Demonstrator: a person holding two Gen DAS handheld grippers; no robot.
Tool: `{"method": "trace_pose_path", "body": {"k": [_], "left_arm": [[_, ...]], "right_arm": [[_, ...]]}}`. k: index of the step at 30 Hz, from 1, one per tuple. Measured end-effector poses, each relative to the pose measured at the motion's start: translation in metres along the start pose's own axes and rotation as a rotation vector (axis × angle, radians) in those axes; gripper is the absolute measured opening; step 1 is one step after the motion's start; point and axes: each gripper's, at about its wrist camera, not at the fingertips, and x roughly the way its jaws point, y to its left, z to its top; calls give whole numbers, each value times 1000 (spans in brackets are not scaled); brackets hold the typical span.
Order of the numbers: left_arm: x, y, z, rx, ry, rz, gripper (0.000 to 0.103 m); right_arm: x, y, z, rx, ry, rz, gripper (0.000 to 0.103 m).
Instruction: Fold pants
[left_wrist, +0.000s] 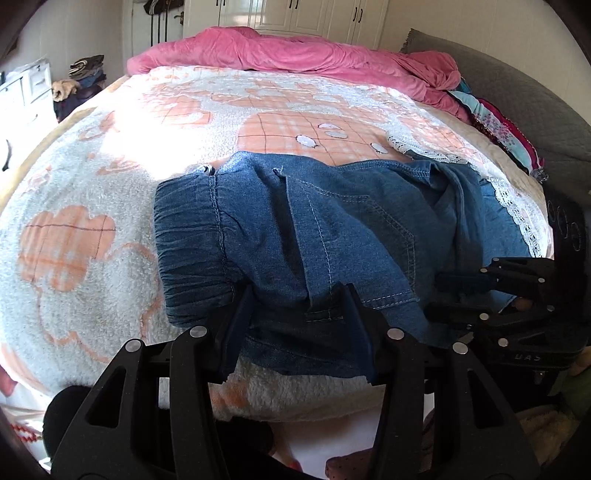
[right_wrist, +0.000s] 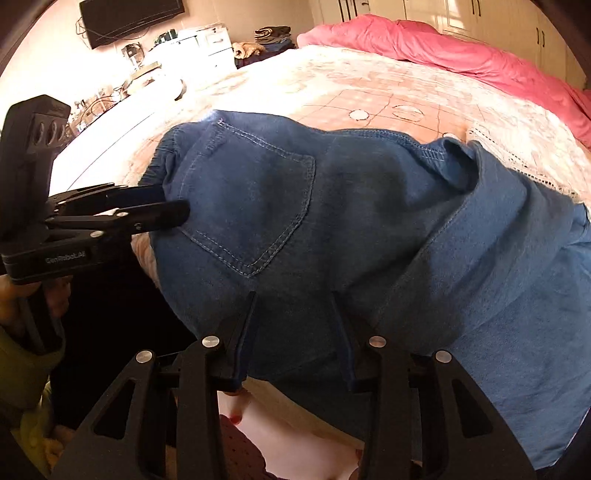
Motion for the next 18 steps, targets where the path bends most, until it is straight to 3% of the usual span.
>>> {"method": "trace_pose_path", "body": {"k": [4, 7, 10, 18], "left_arm": [[-5, 1, 0, -17, -21, -2, 42], [-25, -3, 2, -25, -91, 7, 42], [-42, -6, 8, -37, -133, 8, 42], [-54, -28, 19, 1, -154, -35, 54]], "right_arm": [[-15, -7, -2, 46, -32, 54, 36], [-35, -10, 4, 73, -83, 57, 37], [-57, -22, 7, 104, -143, 35, 43], [-87, -61, -2, 179, -215, -92, 45]]}}
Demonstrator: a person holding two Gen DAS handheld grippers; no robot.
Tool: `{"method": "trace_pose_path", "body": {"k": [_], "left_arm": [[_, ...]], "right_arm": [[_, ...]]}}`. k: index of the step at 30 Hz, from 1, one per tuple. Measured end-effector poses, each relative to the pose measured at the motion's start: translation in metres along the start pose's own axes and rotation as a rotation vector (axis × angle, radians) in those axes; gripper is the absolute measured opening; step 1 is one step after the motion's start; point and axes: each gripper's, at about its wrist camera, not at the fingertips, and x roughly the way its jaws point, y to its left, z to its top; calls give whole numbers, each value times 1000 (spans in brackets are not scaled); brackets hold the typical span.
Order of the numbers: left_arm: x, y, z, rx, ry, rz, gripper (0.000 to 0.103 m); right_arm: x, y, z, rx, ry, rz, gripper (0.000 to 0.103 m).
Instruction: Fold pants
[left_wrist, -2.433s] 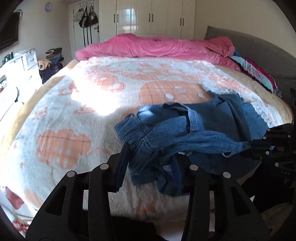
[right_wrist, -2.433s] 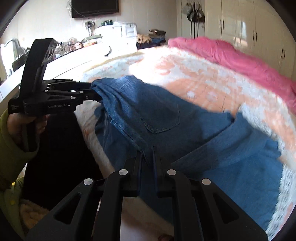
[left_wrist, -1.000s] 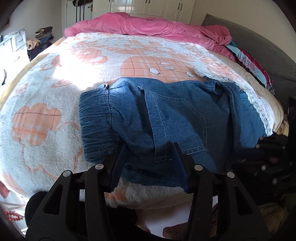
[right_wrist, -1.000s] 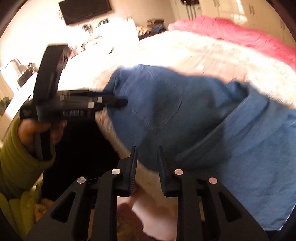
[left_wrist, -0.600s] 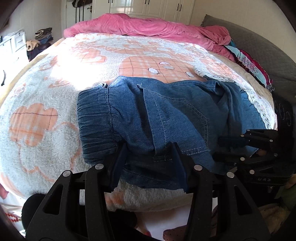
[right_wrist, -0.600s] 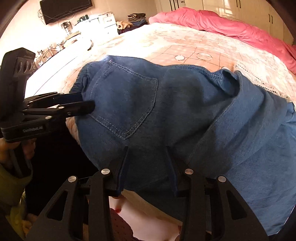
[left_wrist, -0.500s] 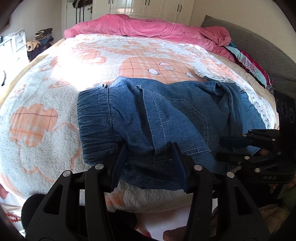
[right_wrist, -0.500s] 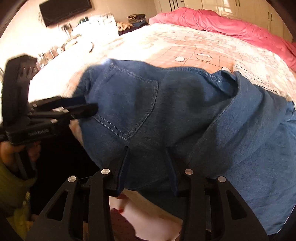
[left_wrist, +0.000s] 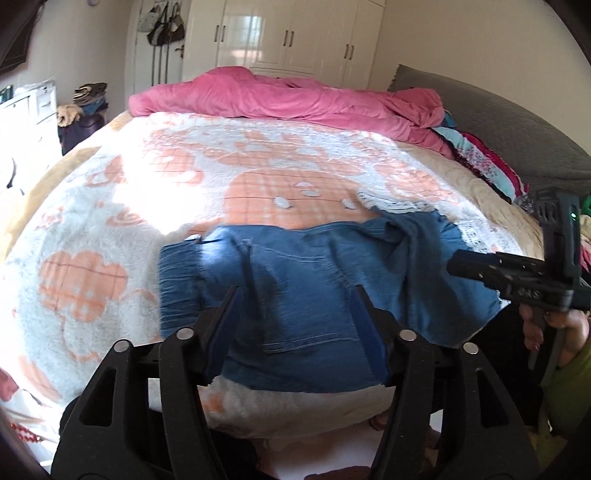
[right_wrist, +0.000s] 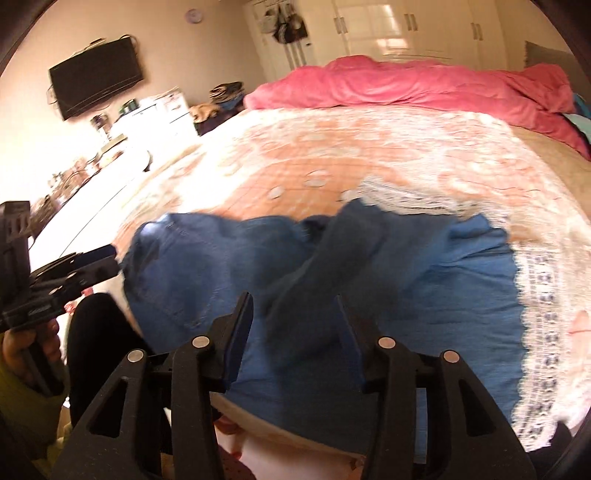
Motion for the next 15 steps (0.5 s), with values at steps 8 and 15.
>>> {"method": "trace_pose_path", "body": {"k": [8, 15], "left_arm": [[21, -33, 2, 32, 50, -123, 56], [54, -76, -8, 85, 128, -256, 56]], "right_arm": [[-3, -19, 14, -1, -19, -73, 55], [12, -25, 40, -25, -15, -84, 55]]}}
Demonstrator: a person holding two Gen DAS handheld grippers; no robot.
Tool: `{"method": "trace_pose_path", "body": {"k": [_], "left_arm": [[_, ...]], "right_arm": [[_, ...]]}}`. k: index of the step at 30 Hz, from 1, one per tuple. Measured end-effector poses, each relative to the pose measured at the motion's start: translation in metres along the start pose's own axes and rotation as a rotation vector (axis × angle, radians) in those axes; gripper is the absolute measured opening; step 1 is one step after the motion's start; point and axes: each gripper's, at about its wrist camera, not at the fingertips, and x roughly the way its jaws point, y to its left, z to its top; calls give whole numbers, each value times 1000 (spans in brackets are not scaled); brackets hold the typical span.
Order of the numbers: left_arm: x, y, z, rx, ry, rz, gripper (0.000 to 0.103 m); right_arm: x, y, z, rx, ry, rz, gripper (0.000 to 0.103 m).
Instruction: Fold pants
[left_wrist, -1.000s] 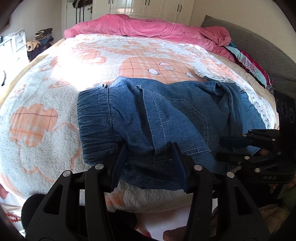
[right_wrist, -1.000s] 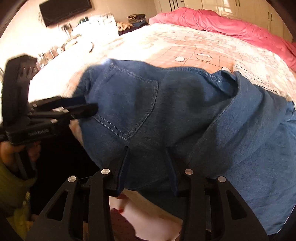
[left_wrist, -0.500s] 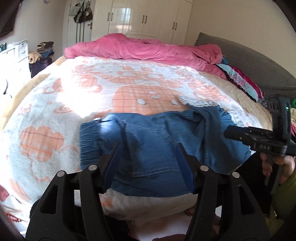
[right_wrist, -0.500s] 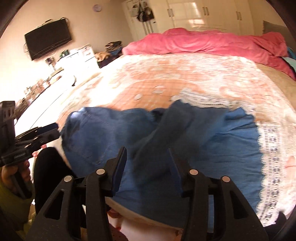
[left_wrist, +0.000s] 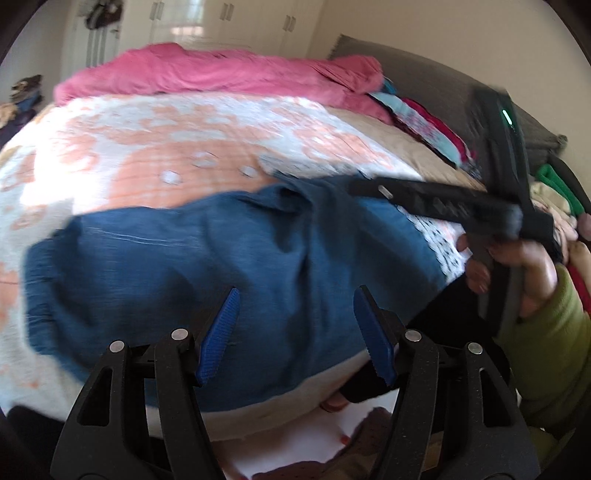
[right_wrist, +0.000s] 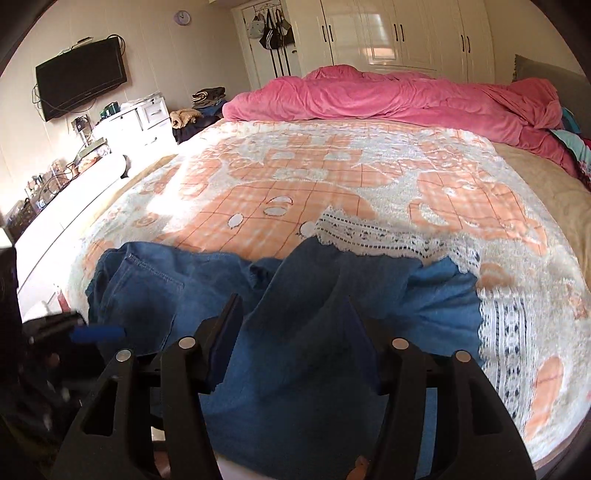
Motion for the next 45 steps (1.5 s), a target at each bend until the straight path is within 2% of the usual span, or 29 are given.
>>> {"method": "trace_pose_path", "body": {"k": [3, 4, 7, 11, 14, 21, 23, 24, 25, 28, 31, 36, 40, 45], "left_arm": [[15, -7, 0, 0, 18, -33, 51], [21, -9, 1, -2, 29, -52, 46], [35, -12, 5, 2, 50, -70, 38], [53, -9, 9, -41, 71, -113, 24], [66, -6, 5, -76, 93, -137, 16], [73, -13, -3, -59, 105, -144, 15], [73, -14, -5, -55, 105, -146, 15], [71, -13, -5, -55, 104, -146, 15], [73, -12, -5, -56, 104, -148, 15], [74, -9, -3, -51, 100, -143, 15], [73, -4, -3, -55, 98, -143, 15], [72, -6, -4, -31, 91, -117, 16], [70, -10, -2, -24, 84, -106, 26], [63, -22, -3, 26, 51, -44, 43]], "right_arm": [[16, -5, 19, -3, 27, -16, 55], [25, -7, 28, -2, 41, -21, 55], [45, -9, 45, -10, 69, -15, 55], [80, -9, 67, -45, 116, -60, 56], [112, -9, 77, -76, 179, -135, 56], [163, -20, 86, -48, 266, -191, 56], [171, -21, 85, -78, 267, -206, 40], [174, -23, 83, -80, 273, -192, 22], [174, -28, 81, -65, 273, -161, 15], [155, -37, 80, -31, 211, -123, 9], [118, -49, 80, 31, 119, -94, 8], [54, -80, 68, 140, -4, -92, 8], [7, -103, 48, 213, -71, -97, 8], [-34, -118, 17, 271, -107, -100, 8]]}}
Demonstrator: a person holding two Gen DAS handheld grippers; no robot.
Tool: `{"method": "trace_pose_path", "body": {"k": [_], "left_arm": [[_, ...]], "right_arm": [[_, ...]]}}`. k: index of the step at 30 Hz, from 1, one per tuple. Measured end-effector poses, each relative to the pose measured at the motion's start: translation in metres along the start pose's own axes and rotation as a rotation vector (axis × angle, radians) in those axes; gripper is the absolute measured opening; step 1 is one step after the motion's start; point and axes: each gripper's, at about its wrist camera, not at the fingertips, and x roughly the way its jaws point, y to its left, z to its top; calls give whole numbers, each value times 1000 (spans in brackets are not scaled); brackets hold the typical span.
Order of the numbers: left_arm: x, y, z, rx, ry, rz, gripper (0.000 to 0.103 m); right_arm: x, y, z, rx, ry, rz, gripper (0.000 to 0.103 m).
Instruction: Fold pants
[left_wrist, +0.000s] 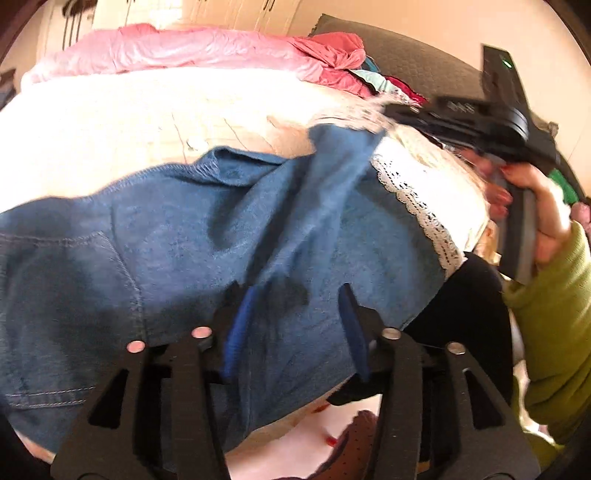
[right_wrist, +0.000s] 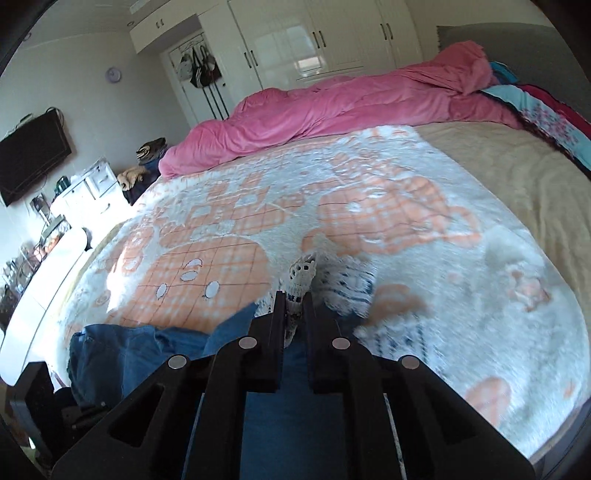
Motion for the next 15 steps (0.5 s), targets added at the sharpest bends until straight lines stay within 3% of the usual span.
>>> {"method": "trace_pose_path", "body": {"k": [3, 7, 9, 10, 11, 15], "left_arm": [[-6, -4, -2, 29, -16, 33, 44], [0, -11, -4, 60, 17, 14, 44], [5, -17, -4, 84, 25, 16, 32], [8, -20, -4, 107, 30, 21, 16], [11, -23, -4, 125, 31, 32, 6], [15, -20, -4, 158, 43, 54, 2]], "right_arm": [[-21, -13, -16, 22, -14, -16, 8], [-37, -27, -35, 51, -2, -24, 8], [-44, -34, -44, 75, 1, -26, 8], [-48, -37, -47, 89, 0, -26, 8], [-52, -41, -53, 99, 3, -24, 8], [-68, -48, -68, 116, 11, -30, 8]]}}
